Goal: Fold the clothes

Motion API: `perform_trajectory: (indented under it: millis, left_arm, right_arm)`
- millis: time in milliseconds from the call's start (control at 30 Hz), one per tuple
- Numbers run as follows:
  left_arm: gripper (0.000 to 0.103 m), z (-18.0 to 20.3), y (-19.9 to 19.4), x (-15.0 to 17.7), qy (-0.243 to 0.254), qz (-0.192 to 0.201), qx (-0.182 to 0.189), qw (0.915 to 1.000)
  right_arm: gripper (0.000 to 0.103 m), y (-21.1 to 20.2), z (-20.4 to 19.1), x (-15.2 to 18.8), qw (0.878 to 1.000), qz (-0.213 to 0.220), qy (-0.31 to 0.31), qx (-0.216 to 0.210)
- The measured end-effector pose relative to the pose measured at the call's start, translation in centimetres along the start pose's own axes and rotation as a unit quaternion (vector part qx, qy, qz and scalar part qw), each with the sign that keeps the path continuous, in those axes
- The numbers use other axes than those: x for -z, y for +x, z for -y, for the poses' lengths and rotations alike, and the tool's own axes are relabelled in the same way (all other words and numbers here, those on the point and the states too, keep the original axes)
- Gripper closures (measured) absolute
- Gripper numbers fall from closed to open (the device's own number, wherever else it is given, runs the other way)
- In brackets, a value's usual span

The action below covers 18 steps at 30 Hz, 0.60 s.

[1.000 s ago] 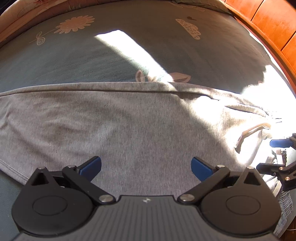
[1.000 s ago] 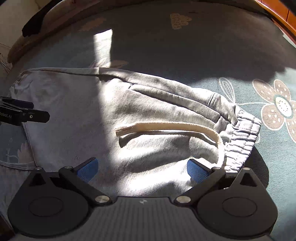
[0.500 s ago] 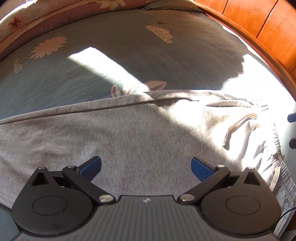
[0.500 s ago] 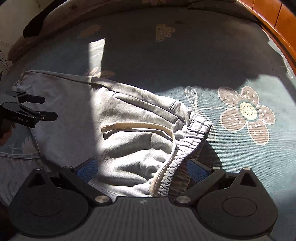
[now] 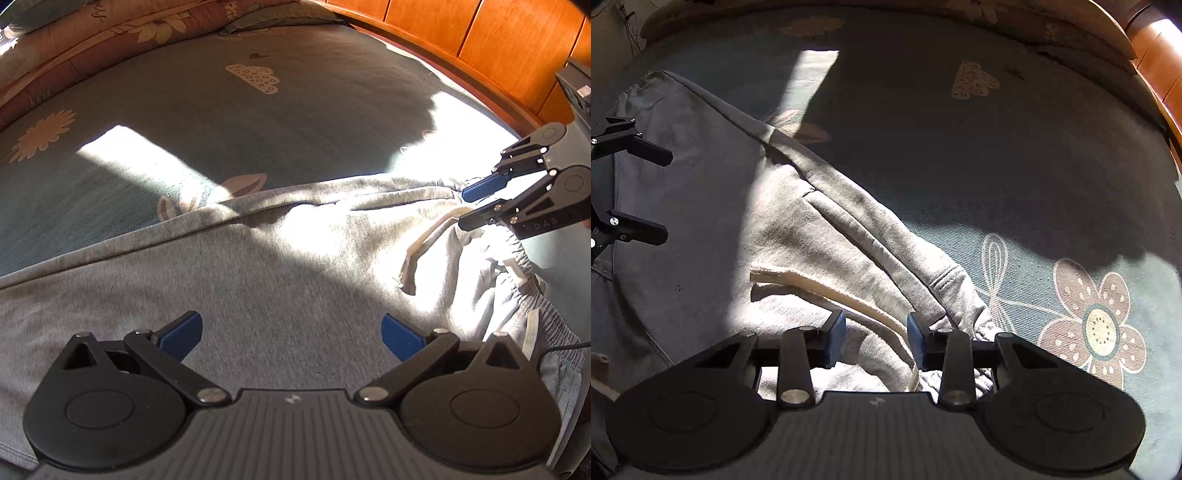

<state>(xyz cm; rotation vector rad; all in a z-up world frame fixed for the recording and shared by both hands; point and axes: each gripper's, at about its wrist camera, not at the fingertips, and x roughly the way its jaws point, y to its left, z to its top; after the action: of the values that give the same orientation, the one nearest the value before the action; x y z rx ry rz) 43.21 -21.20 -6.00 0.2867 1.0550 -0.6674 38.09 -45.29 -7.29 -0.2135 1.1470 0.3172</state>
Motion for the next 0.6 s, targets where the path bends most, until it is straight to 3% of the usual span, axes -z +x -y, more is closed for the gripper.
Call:
perform_trajectory:
  millis: [67,167,267,300,333,367,600]
  left_arm:
    - [0.001,-0.4,0.0,0.2,-0.005,-0.003,-0.004,1.0]
    - [0.001,-1.0,0.1,0.5,-0.02,-0.005,-0.01,0.9997]
    - [0.001,-1.6,-0.2,0.7,-0.039,-0.003,-0.008,0.9992]
    - [0.001,-1.8,-0.4,0.8,-0.042,-0.002,-0.008,0.9991]
    - [0.001,-2.0,-0.6,0.9,-0.043,0.001,-0.009,0.999]
    - [0.001,-2.2,-0.9,1.0,-0.044,0.004,-0.011,0.999]
    - [0.001,-4.3,-2.1,2.3,-0.07,0.007,-0.029,0.9971]
  right_arm:
    - [0.065,0.6,-1.9,-0.7,0.997,-0.004,-0.078,0.009]
    - [0.065,2.2,-4.6,-1.2,0.98,-0.025,-0.194,0.03]
    - [0.066,4.0,-6.0,-1.5,0.964,-0.049,-0.26,0.037]
    - [0.071,4.4,-6.2,-1.7,0.96,-0.055,-0.273,0.039]
    - [0.088,4.2,-6.4,-2.0,0.96,-0.057,-0.273,0.037]
    - [0.096,4.0,-6.6,-2.3,0.96,-0.059,-0.273,0.034]
    - [0.097,0.9,-8.2,-4.0,0.978,-0.031,-0.203,-0.031]
